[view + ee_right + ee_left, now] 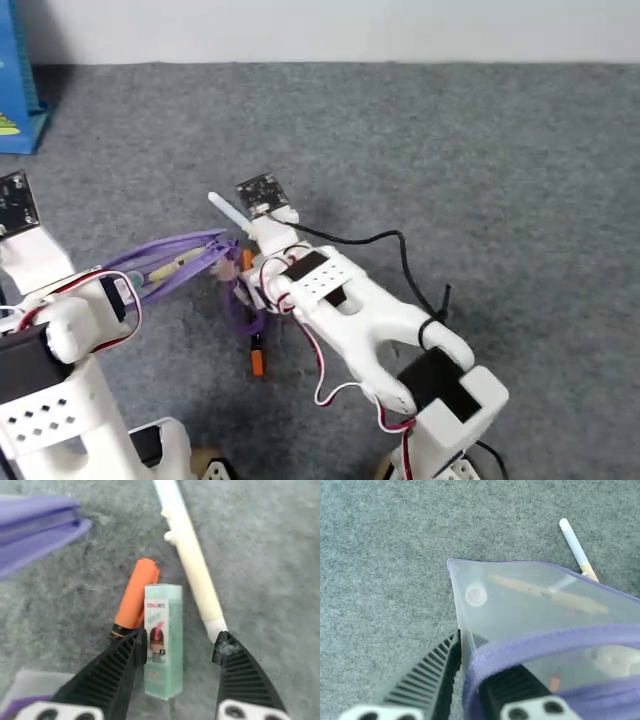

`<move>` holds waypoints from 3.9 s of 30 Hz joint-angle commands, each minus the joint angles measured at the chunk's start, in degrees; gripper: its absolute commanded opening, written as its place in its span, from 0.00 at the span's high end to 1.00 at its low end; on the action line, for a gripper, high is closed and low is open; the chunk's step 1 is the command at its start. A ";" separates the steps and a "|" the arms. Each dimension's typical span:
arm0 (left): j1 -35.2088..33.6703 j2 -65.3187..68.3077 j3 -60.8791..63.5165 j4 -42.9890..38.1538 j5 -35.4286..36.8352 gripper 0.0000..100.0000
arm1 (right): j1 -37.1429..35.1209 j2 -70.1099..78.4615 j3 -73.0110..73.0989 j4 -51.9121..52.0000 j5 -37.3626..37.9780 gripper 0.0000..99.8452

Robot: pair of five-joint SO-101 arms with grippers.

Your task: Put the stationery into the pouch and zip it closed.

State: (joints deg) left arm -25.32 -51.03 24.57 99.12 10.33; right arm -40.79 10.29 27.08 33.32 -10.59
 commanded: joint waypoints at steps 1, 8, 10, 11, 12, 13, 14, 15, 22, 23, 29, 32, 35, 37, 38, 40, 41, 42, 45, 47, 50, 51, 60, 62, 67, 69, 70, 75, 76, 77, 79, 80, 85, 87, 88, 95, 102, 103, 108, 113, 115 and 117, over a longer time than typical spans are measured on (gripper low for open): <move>-0.18 0.26 -1.63 0.44 0.53 0.99 | -0.92 1.45 -2.99 -0.92 0.70 0.79; -0.18 0.26 -1.63 0.44 0.53 0.99 | -0.66 3.12 -2.99 -0.57 1.05 0.99; -0.18 0.26 -1.63 0.44 0.53 0.99 | -0.66 2.42 -2.55 -0.31 2.99 0.98; -0.18 0.26 -1.63 0.44 0.53 0.99 | -0.48 1.98 -2.20 -0.31 4.04 0.99; -0.18 0.26 -1.63 0.44 0.53 0.99 | -0.04 1.27 -1.67 -0.31 4.84 0.99; -0.18 0.26 -1.63 0.44 0.53 0.99 | 0.40 0.40 -1.05 -0.31 5.36 0.99; -0.18 0.26 -1.63 0.44 0.53 0.99 | 0.66 -0.66 -0.26 -0.31 5.80 0.99; -0.18 0.26 -1.63 0.44 0.53 0.99 | 1.19 -1.89 0.79 -0.31 6.15 0.99; -0.09 0.26 -1.54 0.44 0.53 0.99 | 4.88 -16.40 12.48 -0.31 10.73 0.99; -0.09 0.26 -1.54 0.44 0.53 0.99 | 5.14 -19.12 14.68 -0.31 11.25 0.99; -0.09 0.26 -1.54 0.44 0.53 0.99 | 4.88 -38.64 25.32 2.95 12.57 0.99; -0.09 0.26 -1.54 0.44 0.53 0.99 | 4.79 -48.84 26.37 9.36 12.31 0.99; -0.09 0.26 -1.54 0.44 0.53 0.99 | 4.79 -59.30 26.37 14.99 12.22 0.99; -0.09 0.26 -1.54 0.44 0.53 0.99 | 4.70 -66.24 26.29 17.10 12.22 0.99; -0.09 0.26 -1.54 0.44 0.53 0.99 | 4.09 -69.67 26.29 17.80 12.48 0.99; -0.09 0.26 -1.54 0.44 0.53 0.99 | 2.51 -75.82 26.20 18.77 12.57 0.99; -0.09 0.26 -1.54 0.44 0.53 0.99 | 1.54 -78.46 26.20 18.77 12.40 0.99; -0.09 0.26 -1.54 0.44 0.53 0.99 | 0.22 -81.10 26.20 18.68 12.31 0.99; -0.09 0.26 -1.54 0.44 0.53 0.99 | -3.74 -86.37 26.20 17.10 12.31 0.99; -0.09 0.26 -1.54 0.44 0.53 0.99 | -5.85 -87.52 26.20 14.55 12.31 0.99; -0.09 0.26 -1.54 0.44 0.53 0.99 | -8.57 -87.60 26.20 9.36 12.31 0.99; -0.09 0.26 -1.54 0.44 0.53 0.99 | -9.63 -87.60 26.20 7.43 12.31 0.99; 0.09 0.26 -1.54 0.44 0.53 0.99 | -17.36 -80.84 28.04 -14.55 12.22 0.99; 0.00 0.26 -1.54 0.44 0.53 0.99 | -17.45 -76.44 28.04 -20.00 12.22 0.99; -0.09 0.26 -1.54 0.44 0.53 0.99 | -17.45 -65.71 28.04 -32.22 12.22 0.99; -0.09 0.26 -1.54 0.44 0.53 0.99 | -17.45 -62.46 28.13 -36.18 12.13 0.99; -0.09 0.26 -1.54 0.44 0.53 0.99 | -17.45 -61.14 28.22 -38.11 11.52 0.99; -0.09 0.26 -1.54 0.44 0.53 0.99 | -17.36 -57.01 31.12 -47.96 8.26 0.99; -0.09 0.26 -1.54 0.44 0.53 0.99 | -17.36 -56.48 31.91 -49.71 8.26 0.99; -0.09 0.26 -1.54 0.44 0.53 0.99 | -17.36 -56.04 32.79 -51.47 8.26 0.99; -0.09 0.26 -1.54 0.44 0.53 0.99 | -17.36 -54.81 34.11 -54.29 8.26 0.99; -0.09 0.26 -1.54 0.44 0.53 0.99 | -17.36 -54.20 34.55 -55.60 8.26 0.99; -0.09 0.26 -1.54 0.44 0.53 0.99 | -17.27 -49.01 34.99 -62.46 8.26 0.99; -0.09 0.26 -1.54 0.53 0.53 0.99 | -17.27 -46.64 34.99 -65.89 8.35 0.99; -0.18 0.26 -1.45 0.53 0.53 0.99 | -17.27 -45.58 34.99 -67.21 8.44 0.99; -0.18 0.26 -0.13 0.79 0.53 0.99 | -17.27 -40.57 35.96 -71.78 8.44 0.99; -0.18 0.26 -0.22 0.70 0.53 0.99 | -17.27 -42.95 38.42 -70.11 8.62 0.79; -0.18 0.26 -0.22 0.70 0.53 0.99 | -17.27 -43.74 38.33 -68.88 8.62 0.76; -0.18 0.26 -0.22 0.70 0.53 0.99 | -17.27 -48.92 38.24 -64.92 8.62 0.79; -0.18 0.26 -0.22 0.70 0.53 0.99 | -17.27 -55.69 38.24 -58.42 8.62 0.81; -0.18 0.26 -0.22 0.70 0.53 0.99 | -17.27 -58.59 38.24 -55.69 8.62 0.81; -0.18 0.26 -0.22 0.70 0.53 0.99 | -17.27 -61.58 38.24 -53.05 8.62 0.81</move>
State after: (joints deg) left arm -25.14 -50.95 24.57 99.12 10.33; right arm -57.93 -46.15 65.85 -22.95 -1.71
